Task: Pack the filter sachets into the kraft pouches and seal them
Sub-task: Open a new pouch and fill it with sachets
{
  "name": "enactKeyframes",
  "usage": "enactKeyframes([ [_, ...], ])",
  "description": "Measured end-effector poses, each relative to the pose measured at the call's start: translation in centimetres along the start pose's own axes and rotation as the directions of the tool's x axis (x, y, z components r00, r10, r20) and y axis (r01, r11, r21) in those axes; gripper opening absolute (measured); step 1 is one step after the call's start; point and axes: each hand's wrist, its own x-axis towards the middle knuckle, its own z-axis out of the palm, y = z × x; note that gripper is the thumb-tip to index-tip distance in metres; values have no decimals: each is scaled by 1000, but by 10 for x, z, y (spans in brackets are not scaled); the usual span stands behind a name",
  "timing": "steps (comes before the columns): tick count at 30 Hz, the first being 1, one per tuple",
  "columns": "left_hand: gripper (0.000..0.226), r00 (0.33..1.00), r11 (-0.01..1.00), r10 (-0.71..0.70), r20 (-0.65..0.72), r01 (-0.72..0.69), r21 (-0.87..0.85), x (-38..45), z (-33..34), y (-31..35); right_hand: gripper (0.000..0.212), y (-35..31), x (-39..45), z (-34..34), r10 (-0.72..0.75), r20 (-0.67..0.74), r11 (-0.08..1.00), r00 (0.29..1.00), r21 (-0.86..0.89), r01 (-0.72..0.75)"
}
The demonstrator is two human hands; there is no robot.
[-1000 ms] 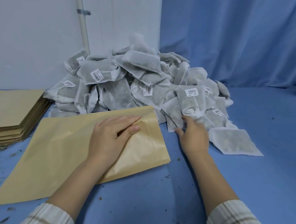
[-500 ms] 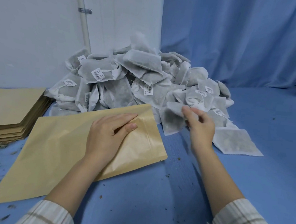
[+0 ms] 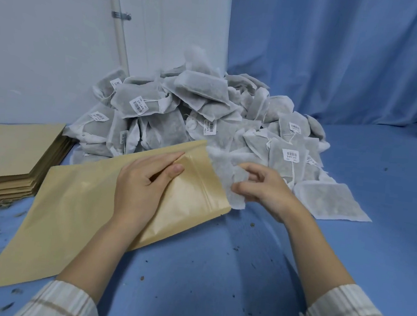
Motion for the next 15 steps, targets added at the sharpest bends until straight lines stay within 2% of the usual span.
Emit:
enactKeyframes([
  [3, 23, 1000, 1000, -18, 5, 18, -11, 0, -2, -2, 27, -9, -4, -5, 10, 50, 996, 999, -92, -5],
  [5, 21, 997, 1000, 25, 80, -25, -7, -3, 4, 4, 31, -14, -3, 3, 46, 118, 989, 992, -148, -28],
  [6, 20, 991, 998, 69, 118, -69, -5, -6, 9, 9, 30, -13, 0, 13, 55, 106, 980, 993, -198, -33],
  [8, 22, 971, 985, 164, 173, -170, 23, -12, 17, 17, 7, -3, 12, 33, 87, 27, 947, 996, -312, -74],
  [9, 24, 964, 979, 185, 192, -198, 52, -14, 20, 19, 23, 7, 15, 37, 112, -15, 945, 994, -308, -111],
  [10, 25, 960, 976, 184, 209, -203, 73, -15, 21, 19, 29, 14, 19, 41, 141, -12, 951, 990, -277, -139],
  [13, 26, 963, 982, 152, 222, -172, 77, -11, 17, 15, 22, 11, 27, 48, 194, -21, 948, 981, -252, -193],
  [14, 26, 966, 984, 146, 213, -164, 68, -9, 15, 13, 23, 7, 23, 45, 169, -16, 960, 985, -223, -169],
  [15, 26, 969, 985, 143, 199, -159, 67, -7, 13, 11, 21, 8, 20, 40, 87, -47, 957, 995, -273, -97],
])
